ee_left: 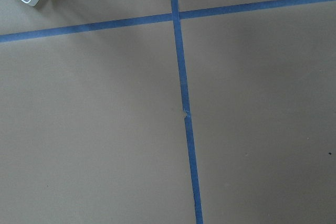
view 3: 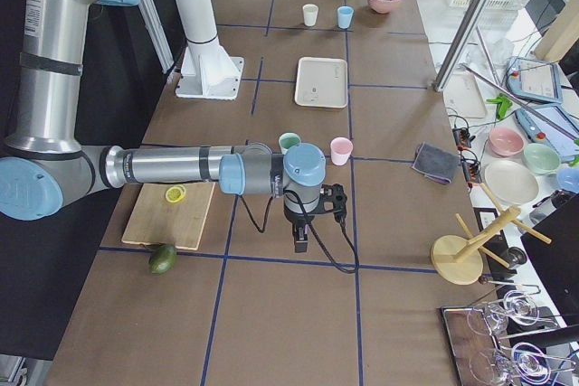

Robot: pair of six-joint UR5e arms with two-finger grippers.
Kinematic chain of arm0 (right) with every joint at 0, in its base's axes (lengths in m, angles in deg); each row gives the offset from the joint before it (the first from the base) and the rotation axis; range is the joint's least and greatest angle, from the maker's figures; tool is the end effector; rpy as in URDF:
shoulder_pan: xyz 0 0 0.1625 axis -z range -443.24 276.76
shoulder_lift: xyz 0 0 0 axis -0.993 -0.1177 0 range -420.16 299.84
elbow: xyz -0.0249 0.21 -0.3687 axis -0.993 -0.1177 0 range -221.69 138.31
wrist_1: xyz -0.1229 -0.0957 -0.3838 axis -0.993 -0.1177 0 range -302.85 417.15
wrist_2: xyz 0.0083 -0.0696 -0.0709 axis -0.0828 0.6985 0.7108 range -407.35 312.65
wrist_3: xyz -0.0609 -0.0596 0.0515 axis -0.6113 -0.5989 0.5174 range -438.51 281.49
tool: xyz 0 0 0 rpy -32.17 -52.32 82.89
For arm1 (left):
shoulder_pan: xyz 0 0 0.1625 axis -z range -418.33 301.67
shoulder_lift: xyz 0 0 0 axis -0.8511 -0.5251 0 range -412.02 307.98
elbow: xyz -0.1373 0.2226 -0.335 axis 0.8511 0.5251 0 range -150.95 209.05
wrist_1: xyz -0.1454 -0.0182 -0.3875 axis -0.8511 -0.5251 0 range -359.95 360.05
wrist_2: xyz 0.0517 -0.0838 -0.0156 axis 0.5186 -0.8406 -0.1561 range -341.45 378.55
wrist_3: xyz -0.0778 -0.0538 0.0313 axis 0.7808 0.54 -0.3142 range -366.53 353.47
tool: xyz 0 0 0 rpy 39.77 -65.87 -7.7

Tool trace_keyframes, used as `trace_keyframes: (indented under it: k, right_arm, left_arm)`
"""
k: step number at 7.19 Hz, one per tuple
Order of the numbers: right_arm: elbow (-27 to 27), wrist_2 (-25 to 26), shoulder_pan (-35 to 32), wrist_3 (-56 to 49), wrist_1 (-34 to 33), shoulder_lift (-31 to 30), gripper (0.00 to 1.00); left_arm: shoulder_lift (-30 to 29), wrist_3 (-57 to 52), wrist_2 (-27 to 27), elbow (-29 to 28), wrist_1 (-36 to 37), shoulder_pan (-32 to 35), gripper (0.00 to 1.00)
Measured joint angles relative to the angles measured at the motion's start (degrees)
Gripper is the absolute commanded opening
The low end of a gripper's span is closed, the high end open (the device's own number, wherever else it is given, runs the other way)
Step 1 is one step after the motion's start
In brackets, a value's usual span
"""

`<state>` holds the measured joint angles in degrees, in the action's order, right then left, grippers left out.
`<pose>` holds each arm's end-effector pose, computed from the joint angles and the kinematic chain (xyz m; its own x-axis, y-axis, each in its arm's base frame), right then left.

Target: Place all cups on tray

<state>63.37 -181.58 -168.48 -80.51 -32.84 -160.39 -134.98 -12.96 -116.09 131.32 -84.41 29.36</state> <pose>0.0287 -0.4245 0.6104 0.7059 -0.1527 0.6917 0.1074 0.9883 0.1085 -0.0455 -0.4400 0.6200 0.7021 0.1367 -0.6988 -0.1198 0.9901 0.0733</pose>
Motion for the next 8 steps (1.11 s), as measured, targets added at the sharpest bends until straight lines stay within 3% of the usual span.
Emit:
trace_keyframes:
  k: [5,8]
  right_arm:
    - [-1.01,-0.02,10.61,6.83,4.78,9.83,0.98]
    - [-6.33,0.80,17.58,16.36,4.92,20.95,0.98]
  left_arm:
    - [-3.74,0.22,-0.36,1.44,-0.52,-0.37,1.00]
    - [-6.56,0.38,-0.49,0.62,-0.88,-1.74,1.00]
